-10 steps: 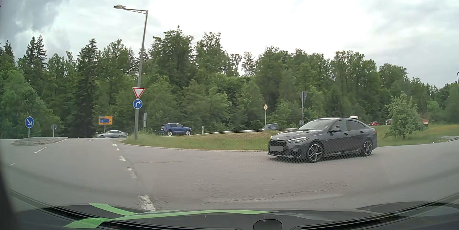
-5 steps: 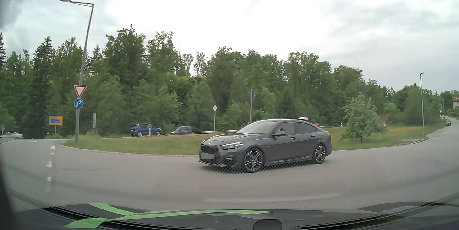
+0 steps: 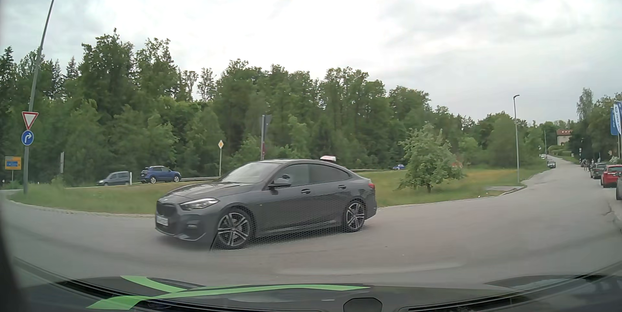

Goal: Follow the waypoints while adhering to traffic rules and regulations

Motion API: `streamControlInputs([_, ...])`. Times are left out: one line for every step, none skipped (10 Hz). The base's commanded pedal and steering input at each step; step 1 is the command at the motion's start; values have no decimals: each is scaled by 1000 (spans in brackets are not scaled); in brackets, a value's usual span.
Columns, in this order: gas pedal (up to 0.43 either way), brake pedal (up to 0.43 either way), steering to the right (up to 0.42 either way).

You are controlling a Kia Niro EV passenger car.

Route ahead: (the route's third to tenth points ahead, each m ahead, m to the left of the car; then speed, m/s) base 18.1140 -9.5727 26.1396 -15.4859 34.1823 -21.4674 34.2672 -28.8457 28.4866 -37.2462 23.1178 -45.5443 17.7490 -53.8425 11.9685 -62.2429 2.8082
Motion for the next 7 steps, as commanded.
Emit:
streamControlInputs([79, 0, 479])
streamControlInputs([79, 0, 473])
streamControlInputs([79, 0, 459])
streamControlInputs([79, 0, 443])
streamControlInputs([79, 0, 418])
streamControlInputs([79, 0, 399])
streamControlInputs([79, 0, 380])
